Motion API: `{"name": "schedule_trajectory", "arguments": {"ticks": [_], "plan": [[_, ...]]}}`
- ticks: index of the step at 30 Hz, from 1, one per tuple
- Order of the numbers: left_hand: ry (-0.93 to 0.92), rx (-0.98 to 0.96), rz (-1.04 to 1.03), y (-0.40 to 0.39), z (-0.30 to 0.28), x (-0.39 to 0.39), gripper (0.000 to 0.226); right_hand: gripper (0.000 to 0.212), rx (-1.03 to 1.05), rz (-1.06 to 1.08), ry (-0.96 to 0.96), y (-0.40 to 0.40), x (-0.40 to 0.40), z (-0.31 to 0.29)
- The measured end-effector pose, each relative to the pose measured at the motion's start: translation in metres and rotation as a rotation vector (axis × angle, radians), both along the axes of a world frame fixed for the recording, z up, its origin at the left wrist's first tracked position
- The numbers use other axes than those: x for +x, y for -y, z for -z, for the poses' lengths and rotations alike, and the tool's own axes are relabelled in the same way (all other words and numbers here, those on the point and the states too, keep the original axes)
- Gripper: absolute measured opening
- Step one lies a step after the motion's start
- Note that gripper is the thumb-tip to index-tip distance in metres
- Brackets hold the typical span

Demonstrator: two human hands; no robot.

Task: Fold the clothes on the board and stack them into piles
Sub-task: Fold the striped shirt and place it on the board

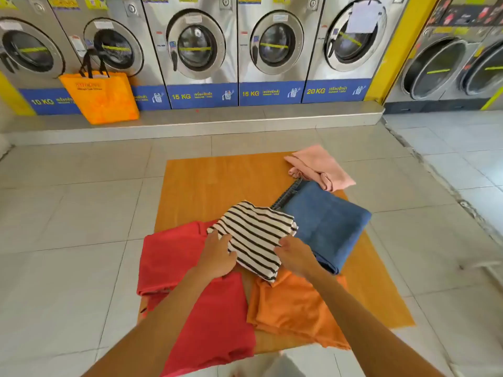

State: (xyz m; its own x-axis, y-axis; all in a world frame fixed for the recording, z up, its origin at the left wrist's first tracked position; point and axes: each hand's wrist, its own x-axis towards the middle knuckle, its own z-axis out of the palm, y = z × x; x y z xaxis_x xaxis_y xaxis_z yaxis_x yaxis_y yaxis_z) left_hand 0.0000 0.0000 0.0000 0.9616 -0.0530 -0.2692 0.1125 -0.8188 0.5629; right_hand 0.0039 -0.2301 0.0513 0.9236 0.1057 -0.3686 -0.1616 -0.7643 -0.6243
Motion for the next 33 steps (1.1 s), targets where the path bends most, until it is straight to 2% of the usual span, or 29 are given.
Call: {"name": "schedule_trajectory", "arguments": {"ticks": [3, 6, 8, 10, 15, 17, 20, 23, 28, 33], "plan": [[0.020, 0.014, -0.061, 0.005, 0.007, 0.011, 0.050, 0.017, 0.093, 0.155, -0.082, 0.009, 0.002, 0.013], [-0.006, 0.008, -0.058, 0.013, 0.010, 0.026, 0.037, 0.029, 0.168, 0.286, -0.161, 0.015, 0.007, 0.021], [-0.029, 0.026, -0.059, 0.014, 0.012, 0.033, 0.029, 0.026, 0.237, 0.338, -0.210, 0.016, 0.013, 0.028], [-0.059, 0.088, -0.043, 0.014, 0.019, 0.037, 0.032, 0.026, 0.312, 0.353, -0.256, 0.013, 0.017, 0.037], [-0.045, 0.202, -0.104, 0.016, 0.028, 0.045, 0.042, 0.091, 0.432, 0.390, -0.371, -0.003, 0.033, 0.051], [-0.011, 0.215, -0.124, 0.018, 0.031, 0.046, 0.042, 0.102, 0.442, 0.410, -0.401, -0.011, 0.039, 0.052], [-0.005, 0.204, -0.141, 0.018, 0.035, 0.040, 0.046, 0.082, 0.429, 0.425, -0.379, -0.022, 0.046, 0.052], [-0.025, 0.174, -0.147, 0.019, 0.037, 0.033, 0.049, 0.067, 0.530, 0.493, -0.356, -0.032, 0.047, 0.054], [-0.063, 0.229, -0.166, 0.023, 0.030, 0.044, 0.049, 0.060, 0.602, 0.613, -0.314, -0.042, 0.045, 0.054], [0.040, 0.354, -0.271, 0.030, 0.018, 0.067, 0.037, 0.058, 0.598, 0.567, -0.274, -0.038, 0.043, 0.047]]}}
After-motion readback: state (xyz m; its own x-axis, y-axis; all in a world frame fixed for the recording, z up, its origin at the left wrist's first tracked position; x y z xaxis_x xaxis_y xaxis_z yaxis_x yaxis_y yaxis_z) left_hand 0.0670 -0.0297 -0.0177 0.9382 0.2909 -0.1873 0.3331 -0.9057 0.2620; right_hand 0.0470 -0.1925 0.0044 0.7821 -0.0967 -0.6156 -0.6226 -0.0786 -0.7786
